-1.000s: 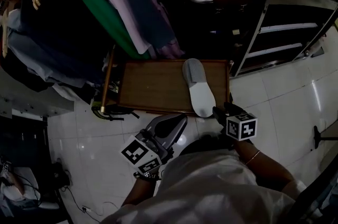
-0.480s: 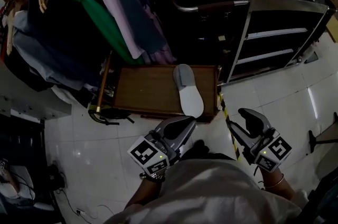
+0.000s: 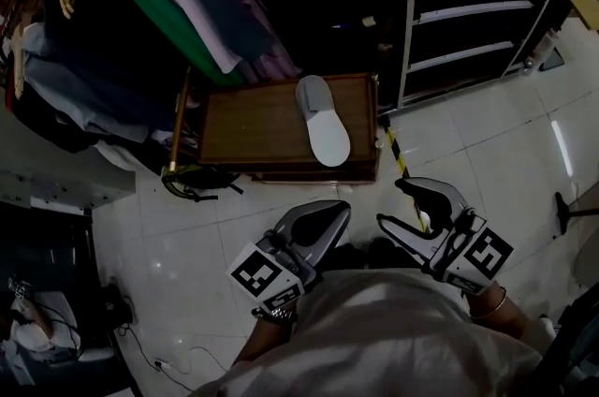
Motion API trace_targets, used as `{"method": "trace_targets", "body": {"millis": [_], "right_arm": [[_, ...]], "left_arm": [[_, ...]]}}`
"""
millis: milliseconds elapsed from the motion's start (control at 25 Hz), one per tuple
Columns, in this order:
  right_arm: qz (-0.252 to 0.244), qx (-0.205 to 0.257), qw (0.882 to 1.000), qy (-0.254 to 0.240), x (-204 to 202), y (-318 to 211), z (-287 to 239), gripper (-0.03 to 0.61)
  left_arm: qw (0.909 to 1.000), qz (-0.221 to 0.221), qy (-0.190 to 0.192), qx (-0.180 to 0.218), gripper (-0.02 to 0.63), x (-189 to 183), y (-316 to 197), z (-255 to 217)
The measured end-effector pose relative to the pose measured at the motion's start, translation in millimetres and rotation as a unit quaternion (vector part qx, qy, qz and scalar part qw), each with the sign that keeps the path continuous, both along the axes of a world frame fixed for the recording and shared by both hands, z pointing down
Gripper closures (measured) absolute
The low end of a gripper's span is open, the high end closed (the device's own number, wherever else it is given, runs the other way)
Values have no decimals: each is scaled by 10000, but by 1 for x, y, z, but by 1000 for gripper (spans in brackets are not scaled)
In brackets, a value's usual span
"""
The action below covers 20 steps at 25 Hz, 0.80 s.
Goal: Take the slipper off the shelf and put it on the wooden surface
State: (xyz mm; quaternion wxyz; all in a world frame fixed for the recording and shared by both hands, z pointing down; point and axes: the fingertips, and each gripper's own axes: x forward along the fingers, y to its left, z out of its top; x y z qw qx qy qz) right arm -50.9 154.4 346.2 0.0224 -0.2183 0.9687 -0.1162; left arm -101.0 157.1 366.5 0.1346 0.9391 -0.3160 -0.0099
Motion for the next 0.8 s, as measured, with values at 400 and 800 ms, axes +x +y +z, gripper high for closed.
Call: {"method": "trace_targets", "body": {"millis": [400, 800], "right_arm": [[71, 81, 9998, 144, -42, 26, -10, 376], [224, 59, 9996, 136, -37, 22, -17, 379]], "left_arm": [[9985, 447, -130, 274, 614, -23, 18, -29], [9992, 380, -86, 79, 614, -32, 23, -25]]}}
